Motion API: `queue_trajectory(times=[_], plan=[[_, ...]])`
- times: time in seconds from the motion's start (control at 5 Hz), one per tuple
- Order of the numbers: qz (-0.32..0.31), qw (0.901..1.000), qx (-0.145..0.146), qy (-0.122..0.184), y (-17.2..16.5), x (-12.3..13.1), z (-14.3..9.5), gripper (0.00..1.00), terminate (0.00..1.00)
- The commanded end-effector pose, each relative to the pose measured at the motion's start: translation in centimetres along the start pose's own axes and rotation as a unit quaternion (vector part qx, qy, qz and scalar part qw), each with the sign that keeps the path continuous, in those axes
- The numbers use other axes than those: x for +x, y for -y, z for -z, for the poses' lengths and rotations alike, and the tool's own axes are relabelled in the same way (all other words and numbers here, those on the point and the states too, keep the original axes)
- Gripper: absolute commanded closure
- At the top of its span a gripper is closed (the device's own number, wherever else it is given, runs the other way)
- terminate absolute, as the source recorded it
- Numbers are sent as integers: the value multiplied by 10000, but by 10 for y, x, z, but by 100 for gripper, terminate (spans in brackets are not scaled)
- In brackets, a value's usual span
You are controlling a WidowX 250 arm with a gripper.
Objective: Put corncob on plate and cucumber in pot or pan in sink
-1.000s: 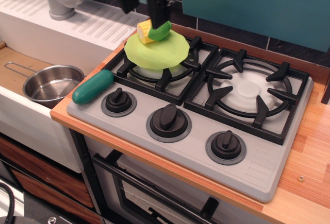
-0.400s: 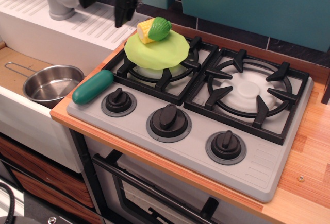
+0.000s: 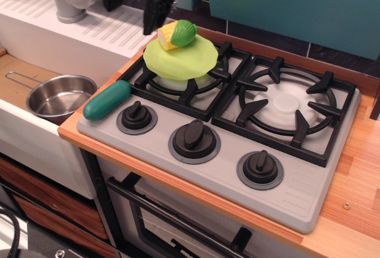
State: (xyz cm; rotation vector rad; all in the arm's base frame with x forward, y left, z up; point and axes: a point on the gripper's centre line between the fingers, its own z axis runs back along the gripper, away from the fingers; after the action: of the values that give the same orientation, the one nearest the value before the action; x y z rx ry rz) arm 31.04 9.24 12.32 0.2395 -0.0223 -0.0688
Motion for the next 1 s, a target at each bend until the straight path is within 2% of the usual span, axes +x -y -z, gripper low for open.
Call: queue_trajectory(times=[0.0, 0.4, 0.6, 0.8], plan=[[-60, 9981, 7, 617, -1, -3, -4, 0, 0], [-18, 9969, 115, 773, 2, -36, 3, 0, 0], [-9, 9955, 284, 905, -3, -45, 11, 0, 0], [51, 9934, 275, 1114, -4, -50, 26, 0, 0]])
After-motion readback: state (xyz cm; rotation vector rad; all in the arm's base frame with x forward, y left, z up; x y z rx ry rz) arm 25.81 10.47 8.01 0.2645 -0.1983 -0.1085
